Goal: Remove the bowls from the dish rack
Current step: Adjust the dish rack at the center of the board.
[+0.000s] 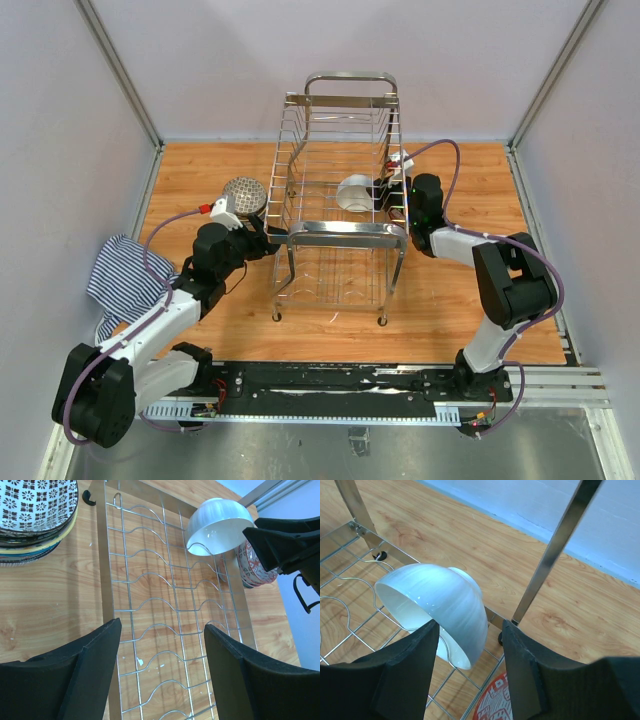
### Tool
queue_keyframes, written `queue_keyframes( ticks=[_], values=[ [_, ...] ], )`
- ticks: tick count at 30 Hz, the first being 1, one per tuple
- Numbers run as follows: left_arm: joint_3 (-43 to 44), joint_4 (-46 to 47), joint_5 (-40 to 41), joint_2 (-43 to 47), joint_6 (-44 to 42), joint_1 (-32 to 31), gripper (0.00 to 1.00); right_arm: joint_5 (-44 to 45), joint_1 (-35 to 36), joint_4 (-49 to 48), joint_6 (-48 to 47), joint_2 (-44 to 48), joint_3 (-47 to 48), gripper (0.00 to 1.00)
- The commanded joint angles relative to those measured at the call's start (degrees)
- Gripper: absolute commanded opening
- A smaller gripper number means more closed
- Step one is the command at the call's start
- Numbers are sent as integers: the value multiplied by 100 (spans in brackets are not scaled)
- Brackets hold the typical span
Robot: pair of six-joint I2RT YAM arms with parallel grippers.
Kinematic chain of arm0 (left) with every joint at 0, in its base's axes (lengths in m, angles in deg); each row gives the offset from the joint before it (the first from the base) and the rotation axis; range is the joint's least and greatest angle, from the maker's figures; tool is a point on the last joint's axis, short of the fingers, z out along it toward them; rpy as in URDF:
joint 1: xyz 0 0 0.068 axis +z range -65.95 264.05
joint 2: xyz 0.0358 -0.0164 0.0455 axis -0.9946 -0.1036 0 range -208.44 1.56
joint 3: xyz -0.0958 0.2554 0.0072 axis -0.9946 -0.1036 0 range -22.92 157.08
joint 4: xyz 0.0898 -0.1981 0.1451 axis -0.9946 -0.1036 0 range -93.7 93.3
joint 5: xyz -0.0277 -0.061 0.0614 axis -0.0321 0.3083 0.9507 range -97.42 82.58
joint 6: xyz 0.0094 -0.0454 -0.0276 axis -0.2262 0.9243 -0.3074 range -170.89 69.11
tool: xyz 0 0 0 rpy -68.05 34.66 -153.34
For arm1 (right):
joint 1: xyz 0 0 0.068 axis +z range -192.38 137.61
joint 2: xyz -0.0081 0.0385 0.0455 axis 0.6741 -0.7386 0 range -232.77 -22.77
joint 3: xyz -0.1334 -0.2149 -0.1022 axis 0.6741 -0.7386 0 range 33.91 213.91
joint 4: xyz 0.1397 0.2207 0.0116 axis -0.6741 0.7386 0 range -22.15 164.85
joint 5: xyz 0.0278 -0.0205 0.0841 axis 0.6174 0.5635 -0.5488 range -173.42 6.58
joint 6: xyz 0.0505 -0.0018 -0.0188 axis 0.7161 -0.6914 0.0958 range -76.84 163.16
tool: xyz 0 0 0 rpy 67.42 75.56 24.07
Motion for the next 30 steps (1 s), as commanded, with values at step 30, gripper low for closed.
queue_keyframes(
  ticks=[30],
  values=[
    [-91,463,-35,-124,21,-40,72,781,490,-2189,-864,-1056,-110,43]
  ],
)
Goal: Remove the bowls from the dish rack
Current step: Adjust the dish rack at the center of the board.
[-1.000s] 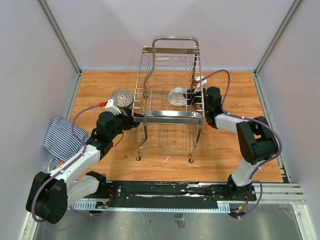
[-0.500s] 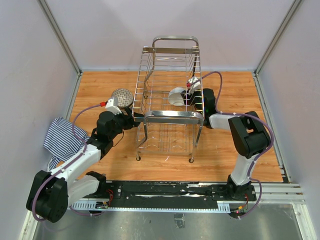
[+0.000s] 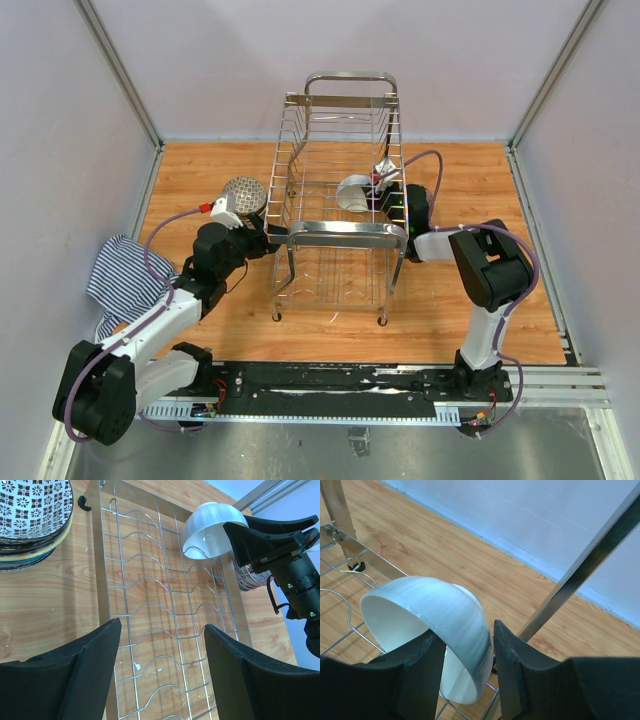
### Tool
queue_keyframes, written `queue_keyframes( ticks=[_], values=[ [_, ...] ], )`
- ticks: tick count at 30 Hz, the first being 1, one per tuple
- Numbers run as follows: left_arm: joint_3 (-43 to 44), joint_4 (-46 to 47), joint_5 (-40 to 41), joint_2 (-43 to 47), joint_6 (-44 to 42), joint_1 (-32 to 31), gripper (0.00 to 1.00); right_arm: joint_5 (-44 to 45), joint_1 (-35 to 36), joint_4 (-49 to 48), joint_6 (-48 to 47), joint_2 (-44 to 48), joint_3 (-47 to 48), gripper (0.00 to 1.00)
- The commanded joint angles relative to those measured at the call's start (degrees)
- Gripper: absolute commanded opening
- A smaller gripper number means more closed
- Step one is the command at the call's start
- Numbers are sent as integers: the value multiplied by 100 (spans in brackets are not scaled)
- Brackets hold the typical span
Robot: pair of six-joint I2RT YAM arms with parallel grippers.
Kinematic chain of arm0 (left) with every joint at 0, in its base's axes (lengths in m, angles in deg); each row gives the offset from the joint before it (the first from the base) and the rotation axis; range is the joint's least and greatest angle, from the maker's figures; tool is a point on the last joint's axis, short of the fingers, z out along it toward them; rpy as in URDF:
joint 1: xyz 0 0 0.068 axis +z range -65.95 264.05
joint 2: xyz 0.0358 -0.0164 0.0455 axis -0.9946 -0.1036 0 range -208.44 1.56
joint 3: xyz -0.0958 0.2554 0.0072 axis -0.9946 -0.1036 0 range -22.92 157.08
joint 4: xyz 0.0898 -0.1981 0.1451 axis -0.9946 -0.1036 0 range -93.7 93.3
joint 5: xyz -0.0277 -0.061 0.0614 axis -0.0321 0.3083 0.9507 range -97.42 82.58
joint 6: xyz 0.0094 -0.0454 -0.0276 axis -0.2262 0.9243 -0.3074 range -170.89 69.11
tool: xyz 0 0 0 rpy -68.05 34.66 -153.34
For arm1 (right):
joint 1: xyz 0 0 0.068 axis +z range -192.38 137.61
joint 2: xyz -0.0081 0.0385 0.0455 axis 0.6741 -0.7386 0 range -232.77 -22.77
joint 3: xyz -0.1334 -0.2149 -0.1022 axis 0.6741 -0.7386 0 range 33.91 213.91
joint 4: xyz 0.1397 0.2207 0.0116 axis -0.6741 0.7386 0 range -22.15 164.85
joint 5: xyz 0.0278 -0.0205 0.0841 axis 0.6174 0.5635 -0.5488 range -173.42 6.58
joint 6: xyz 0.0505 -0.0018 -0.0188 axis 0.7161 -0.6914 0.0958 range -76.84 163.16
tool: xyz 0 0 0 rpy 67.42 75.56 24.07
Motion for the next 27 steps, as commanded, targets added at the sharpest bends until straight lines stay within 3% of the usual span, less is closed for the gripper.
queue_keyframes(
  ticks=[1,12,27],
  values=[
    [-81,207,-3,-14,12,-36,72,115,128,-678,-155,-120,-139,43],
    [-117,187,0,24,11,-41,72,97,138,-1962,-215,-473,-454,43],
    [-108,146,14,51,-1,-41,72,96,165,-2617,-195,-801,-466,43]
  ],
)
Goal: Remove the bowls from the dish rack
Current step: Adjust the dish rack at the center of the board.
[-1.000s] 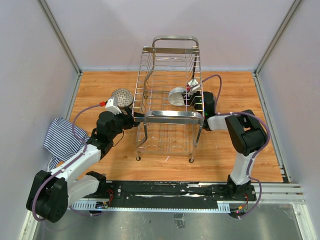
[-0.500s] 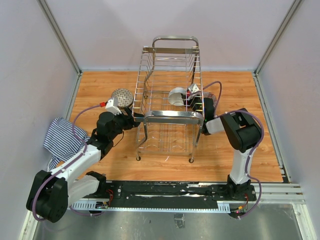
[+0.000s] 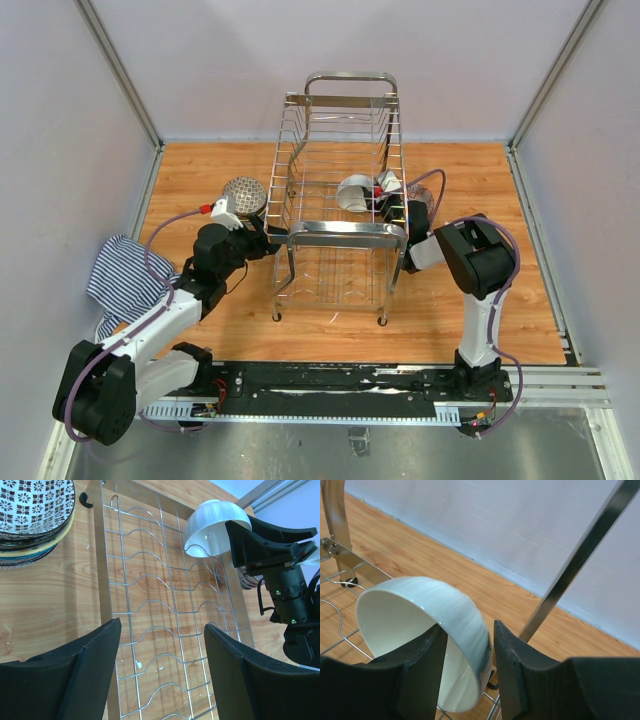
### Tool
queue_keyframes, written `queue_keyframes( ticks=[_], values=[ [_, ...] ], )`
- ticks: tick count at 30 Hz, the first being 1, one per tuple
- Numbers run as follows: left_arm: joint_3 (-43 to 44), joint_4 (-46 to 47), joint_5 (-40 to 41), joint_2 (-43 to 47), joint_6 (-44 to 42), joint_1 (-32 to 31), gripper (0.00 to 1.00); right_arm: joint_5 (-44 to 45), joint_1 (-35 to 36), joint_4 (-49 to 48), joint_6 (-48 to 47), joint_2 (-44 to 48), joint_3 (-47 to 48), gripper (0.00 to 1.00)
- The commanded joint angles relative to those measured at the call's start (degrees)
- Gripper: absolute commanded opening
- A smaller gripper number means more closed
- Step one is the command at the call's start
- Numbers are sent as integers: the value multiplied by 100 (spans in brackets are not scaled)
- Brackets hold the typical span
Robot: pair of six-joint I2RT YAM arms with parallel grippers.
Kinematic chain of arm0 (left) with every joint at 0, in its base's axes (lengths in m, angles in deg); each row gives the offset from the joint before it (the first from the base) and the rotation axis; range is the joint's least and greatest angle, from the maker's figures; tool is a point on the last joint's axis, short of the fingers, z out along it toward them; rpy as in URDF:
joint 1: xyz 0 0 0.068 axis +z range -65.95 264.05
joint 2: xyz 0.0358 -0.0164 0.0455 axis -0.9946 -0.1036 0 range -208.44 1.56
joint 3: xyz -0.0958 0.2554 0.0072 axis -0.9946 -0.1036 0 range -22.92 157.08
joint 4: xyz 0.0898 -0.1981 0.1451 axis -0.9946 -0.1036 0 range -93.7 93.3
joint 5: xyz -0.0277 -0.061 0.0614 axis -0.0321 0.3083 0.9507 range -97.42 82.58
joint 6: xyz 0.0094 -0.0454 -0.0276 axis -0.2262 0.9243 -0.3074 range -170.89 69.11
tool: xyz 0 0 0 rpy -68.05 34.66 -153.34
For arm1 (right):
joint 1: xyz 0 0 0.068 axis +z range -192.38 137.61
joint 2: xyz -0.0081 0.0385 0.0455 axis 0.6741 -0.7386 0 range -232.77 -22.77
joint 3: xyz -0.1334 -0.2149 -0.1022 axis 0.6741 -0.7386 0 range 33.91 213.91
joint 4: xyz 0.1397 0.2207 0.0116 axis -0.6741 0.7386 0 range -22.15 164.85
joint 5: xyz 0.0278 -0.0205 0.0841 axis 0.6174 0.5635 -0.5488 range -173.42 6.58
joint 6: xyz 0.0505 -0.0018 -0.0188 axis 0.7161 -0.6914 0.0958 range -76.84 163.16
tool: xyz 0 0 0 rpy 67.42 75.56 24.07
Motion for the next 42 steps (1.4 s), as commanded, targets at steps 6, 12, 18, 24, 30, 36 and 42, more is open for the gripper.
queue_keyframes(
  ticks=[6,12,18,24,30,36,42],
  values=[
    [-44,121,31,43,-10,-41,73,46,134,-732,-138,-293,0,41],
    [-40,129,38,25,-15,-41,72,65,148,-824,-182,-331,33,37],
    [-40,130,46,-9,-24,-41,72,76,160,-840,-185,-355,95,37],
    [-51,128,61,10,-25,-40,72,67,188,-896,-183,-365,156,37],
    [-62,134,61,-4,-15,-41,72,89,228,-965,-186,-305,150,37],
    [-80,143,52,4,-4,-42,72,109,257,-965,-184,-216,120,38],
    [-79,137,51,18,-6,-41,72,149,283,-970,-188,-107,75,38]
  ],
)
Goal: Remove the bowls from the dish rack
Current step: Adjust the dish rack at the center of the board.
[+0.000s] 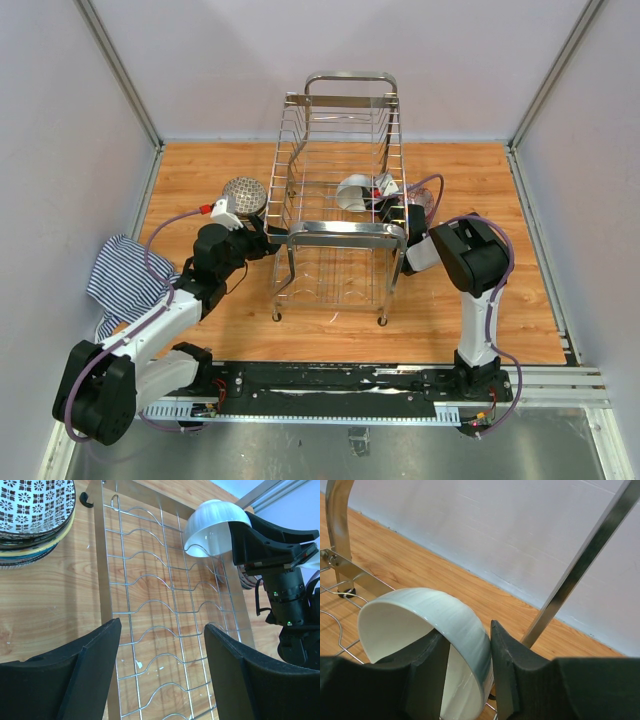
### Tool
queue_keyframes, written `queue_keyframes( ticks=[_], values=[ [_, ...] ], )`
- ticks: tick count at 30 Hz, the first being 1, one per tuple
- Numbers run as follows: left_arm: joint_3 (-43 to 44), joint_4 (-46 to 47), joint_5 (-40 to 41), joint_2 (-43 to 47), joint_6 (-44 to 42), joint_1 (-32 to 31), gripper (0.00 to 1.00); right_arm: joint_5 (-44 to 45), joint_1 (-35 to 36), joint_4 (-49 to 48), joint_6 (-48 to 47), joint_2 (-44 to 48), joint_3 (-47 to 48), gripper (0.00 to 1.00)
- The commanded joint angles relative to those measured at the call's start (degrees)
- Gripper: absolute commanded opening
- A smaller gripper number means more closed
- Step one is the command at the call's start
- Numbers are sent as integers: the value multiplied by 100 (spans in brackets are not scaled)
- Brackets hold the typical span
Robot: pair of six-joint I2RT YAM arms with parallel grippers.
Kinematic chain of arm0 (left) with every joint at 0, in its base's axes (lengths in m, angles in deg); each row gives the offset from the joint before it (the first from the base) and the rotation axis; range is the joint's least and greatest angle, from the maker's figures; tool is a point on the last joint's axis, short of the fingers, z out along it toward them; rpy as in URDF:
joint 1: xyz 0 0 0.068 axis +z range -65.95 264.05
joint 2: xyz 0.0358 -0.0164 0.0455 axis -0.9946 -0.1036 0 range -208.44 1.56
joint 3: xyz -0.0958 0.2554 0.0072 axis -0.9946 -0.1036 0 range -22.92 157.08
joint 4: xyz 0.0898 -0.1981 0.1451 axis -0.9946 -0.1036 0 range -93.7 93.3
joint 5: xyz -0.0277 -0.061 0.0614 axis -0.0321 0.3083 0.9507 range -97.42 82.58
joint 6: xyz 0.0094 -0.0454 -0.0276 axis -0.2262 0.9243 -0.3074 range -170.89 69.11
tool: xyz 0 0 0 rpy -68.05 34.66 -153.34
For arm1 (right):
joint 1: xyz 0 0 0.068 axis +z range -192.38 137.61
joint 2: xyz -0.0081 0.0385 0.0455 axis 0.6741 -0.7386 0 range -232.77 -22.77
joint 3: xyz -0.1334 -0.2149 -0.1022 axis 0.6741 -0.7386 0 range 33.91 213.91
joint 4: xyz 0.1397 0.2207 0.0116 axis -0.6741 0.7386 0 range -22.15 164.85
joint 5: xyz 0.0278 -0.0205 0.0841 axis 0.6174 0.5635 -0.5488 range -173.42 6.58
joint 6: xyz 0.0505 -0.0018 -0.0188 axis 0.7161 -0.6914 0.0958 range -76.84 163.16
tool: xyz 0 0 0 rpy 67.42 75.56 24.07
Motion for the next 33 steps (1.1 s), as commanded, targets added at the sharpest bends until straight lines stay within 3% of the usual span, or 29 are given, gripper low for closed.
queue_keyframes(
  ticks=[1,33],
  values=[
    [-76,137,41,17,-10,-40,72,12,157,-407,-70,177,55,38],
    [-93,113,34,98,20,-41,72,119,280,-411,-246,738,-85,39]
  ],
)
